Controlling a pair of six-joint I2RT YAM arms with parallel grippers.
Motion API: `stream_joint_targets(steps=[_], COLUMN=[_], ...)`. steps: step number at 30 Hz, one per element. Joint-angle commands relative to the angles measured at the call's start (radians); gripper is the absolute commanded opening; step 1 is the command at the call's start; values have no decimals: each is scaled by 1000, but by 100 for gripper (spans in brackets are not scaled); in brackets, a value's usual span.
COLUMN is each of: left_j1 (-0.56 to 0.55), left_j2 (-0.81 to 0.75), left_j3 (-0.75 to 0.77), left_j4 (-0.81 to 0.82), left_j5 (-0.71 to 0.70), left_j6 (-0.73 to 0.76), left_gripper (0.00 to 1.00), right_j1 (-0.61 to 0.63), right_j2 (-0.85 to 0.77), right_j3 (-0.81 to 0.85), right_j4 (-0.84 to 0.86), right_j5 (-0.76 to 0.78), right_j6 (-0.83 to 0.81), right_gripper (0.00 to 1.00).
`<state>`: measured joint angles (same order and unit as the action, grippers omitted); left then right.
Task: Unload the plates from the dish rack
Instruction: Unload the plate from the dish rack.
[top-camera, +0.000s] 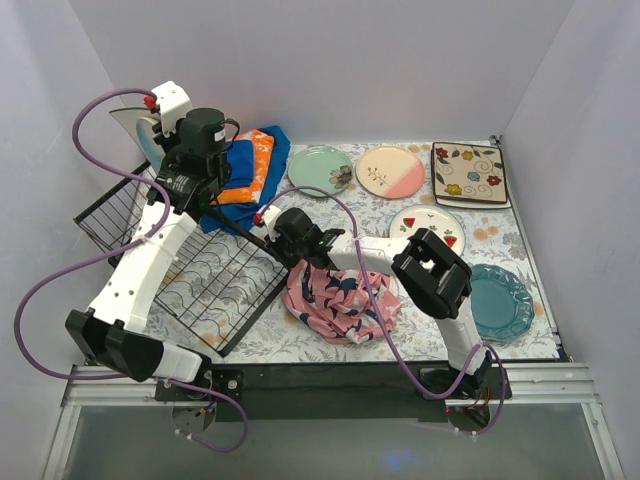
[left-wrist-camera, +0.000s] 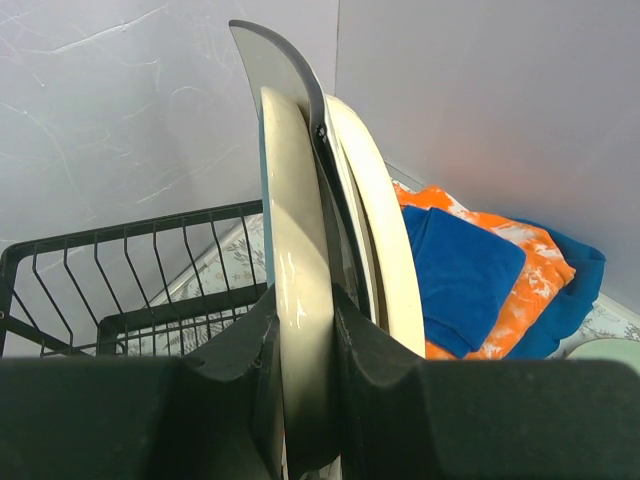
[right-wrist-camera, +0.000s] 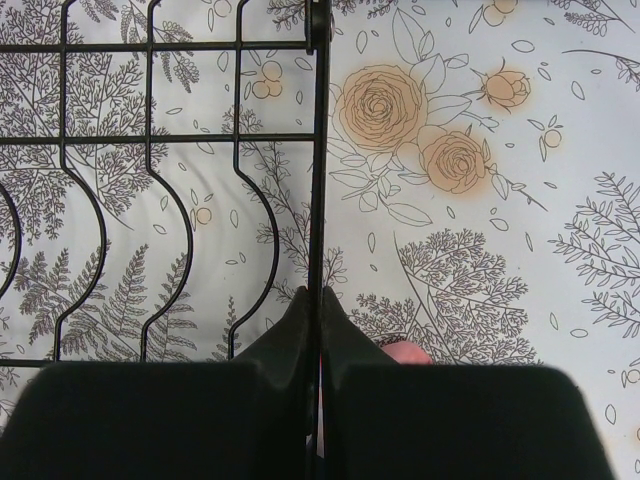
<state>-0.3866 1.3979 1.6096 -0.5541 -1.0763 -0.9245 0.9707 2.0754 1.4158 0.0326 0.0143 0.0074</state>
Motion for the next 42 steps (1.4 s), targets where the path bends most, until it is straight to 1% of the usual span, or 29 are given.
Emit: stream_joint_targets(steps=[1,12,20,26,32,36,39,42], left_j1=[-15,-20,-20,-21,-26,-29,-29,-43], left_j2=[-73,-59,-105,-115,-132,-143,-142,-146], left_j3=[26,110,102,70,46,-10,-34,-68], left_j4=[-15,-6,29,82,114,166,203,249], left_j5=[3,-25,-47,-82,-59,-40,-33,-45], left_j6=[82,161,230,326,343,377,417,489], left_gripper=[0,0,0,0,0,0,0,0], right_j1=[-26,-26,-41,-43,-43,-43,-43,-43], right_j2=[-23,-24,-31,-43,-46,-43,-47,-52], right_j3=[-25,-17,-28,-29,-29,-28,-28,-28], right_j4=[-82,-82,-82,-82,-82,-82,-82,-83], right_j5=[62,79,90,92,101,104,108,110], right_j6=[-64,-57,-40,-29,-27,-23,-23,-18], right_gripper=[1,1,1,1,1,1,1,1])
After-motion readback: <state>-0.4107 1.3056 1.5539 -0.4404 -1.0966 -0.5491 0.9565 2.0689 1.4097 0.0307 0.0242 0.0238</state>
